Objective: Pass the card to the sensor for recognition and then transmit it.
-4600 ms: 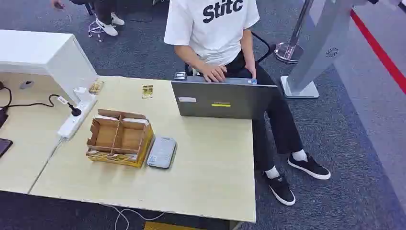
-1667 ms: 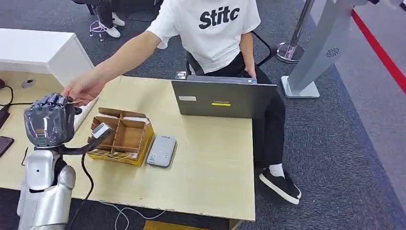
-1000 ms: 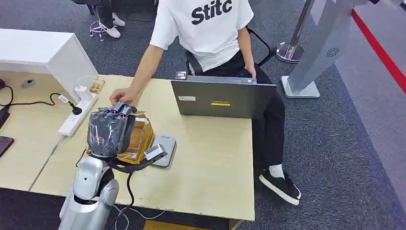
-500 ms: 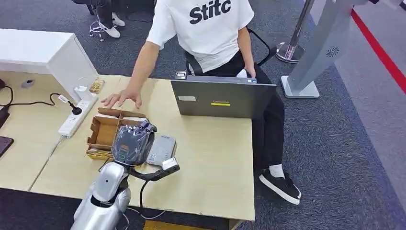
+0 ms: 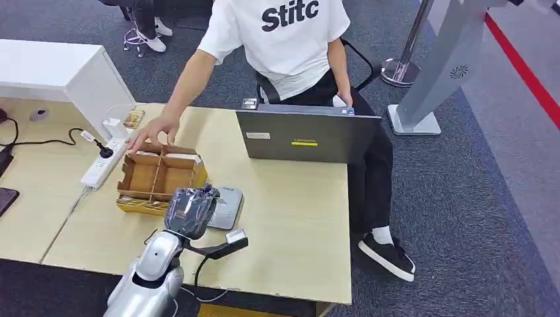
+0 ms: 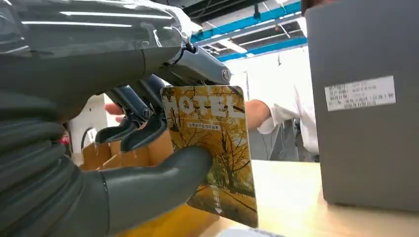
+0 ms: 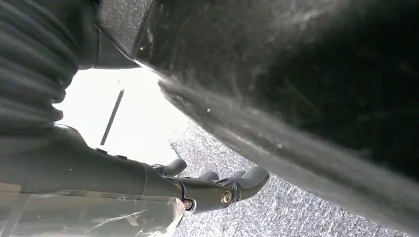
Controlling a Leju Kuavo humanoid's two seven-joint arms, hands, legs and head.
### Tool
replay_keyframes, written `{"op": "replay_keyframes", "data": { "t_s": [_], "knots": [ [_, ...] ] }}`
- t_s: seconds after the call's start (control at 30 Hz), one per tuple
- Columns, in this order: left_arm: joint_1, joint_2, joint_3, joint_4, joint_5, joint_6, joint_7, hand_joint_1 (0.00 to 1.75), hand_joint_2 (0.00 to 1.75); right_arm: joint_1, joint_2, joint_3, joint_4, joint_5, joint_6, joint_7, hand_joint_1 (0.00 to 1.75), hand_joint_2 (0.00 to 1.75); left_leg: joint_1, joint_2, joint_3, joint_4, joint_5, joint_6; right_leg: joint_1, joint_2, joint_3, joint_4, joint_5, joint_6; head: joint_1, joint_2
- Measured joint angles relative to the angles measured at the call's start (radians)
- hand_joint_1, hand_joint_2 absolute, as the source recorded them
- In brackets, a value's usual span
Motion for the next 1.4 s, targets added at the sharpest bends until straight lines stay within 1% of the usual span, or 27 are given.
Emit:
{"op": "replay_keyframes", "data": {
  "t_s": [0.23,0.43,0.6,0.7,0.8,0.9,1.07,1.2,1.3,1.4],
  "knots": [
    [-0.016,-0.012,-0.016,0.074,-0.002,0.006,0.0,1.75,1.75,0.0,0.0,0.0,0.0,0.008,0.0,0.0,0.0,1.75,0.0,0.0,0.0,0.0,0.0,0.0,0.0,0.0,0.0,0.0,0.0,0.0,0.0,0.0],
    [-0.022,-0.014,-0.043,0.132,-0.002,0.011,0.002,1.75,1.75,0.0,0.0,0.0,-0.002,0.008,0.001,0.0,0.0,1.75,0.0,0.0,0.0,0.0,0.0,0.0,0.0,0.0,0.0,0.0,0.0,0.0,0.0,0.0],
    [-0.033,-0.015,-0.057,0.152,-0.001,0.024,0.002,1.75,1.75,0.0,-0.002,0.0,-0.003,0.007,0.002,0.0,0.0,1.75,0.0,0.0,0.0,0.0,0.0,0.0,0.0,0.0,0.0,0.0,0.0,0.0,0.0,0.0],
    [-0.033,-0.018,-0.057,0.146,0.005,0.056,0.007,1.75,1.75,0.0,-0.002,0.0,-0.003,-0.001,0.001,0.0,0.0,1.75,0.0,0.0,0.0,0.0,0.0,0.0,0.0,0.0,0.0,0.0,0.0,0.0,0.0,0.0],
    [-0.032,-0.018,-0.052,0.088,0.021,0.061,0.007,1.75,1.75,0.0,-0.002,0.0,-0.003,-0.008,0.001,0.0,0.0,1.75,0.0,0.0,0.0,0.0,0.0,0.0,0.0,0.0,0.0,0.0,0.0,0.0,0.0,0.0],
    [-0.033,-0.019,-0.024,0.005,0.05,0.061,0.002,1.75,1.75,0.001,-0.002,0.0,-0.003,-0.012,0.0,0.0,0.0,1.75,0.0,0.0,0.0,0.0,0.0,0.0,0.0,0.0,0.0,0.0,0.0,0.0,0.0,0.0],
    [-0.038,-0.019,0.049,-0.129,0.103,0.06,-0.003,1.75,1.75,0.001,-0.002,0.0,-0.003,-0.012,0.0,-0.001,0.0,1.75,0.0,0.0,0.0,0.0,0.0,0.0,0.0,0.0,0.0,0.0,0.0,0.0,0.0,0.0],
    [-0.052,-0.023,0.126,-0.23,0.158,0.056,-0.028,1.75,1.75,0.001,-0.003,0.0,-0.003,-0.012,0.0,-0.005,0.0,1.75,0.0,0.0,0.0,0.0,0.0,0.0,0.0,0.0,0.0,0.001,0.0,0.0,0.0,0.0],
    [-0.056,-0.03,0.175,-0.286,0.177,0.057,-0.039,1.75,1.75,0.002,-0.004,0.0,-0.003,-0.011,0.0,-0.008,0.0,1.75,0.0,0.0,0.0,0.0,0.0,0.0,0.0,0.0,0.0,0.001,0.0,0.0,0.0,0.0],
    [-0.055,-0.036,0.206,-0.334,0.18,0.06,-0.042,1.75,1.75,0.002,-0.004,0.0,-0.003,-0.011,0.0,-0.008,0.0,1.75,0.0,0.0,-0.001,0.0,0.0,0.0,0.0,0.0,0.0,0.001,0.0,0.0,0.0,0.0]
  ]
}}
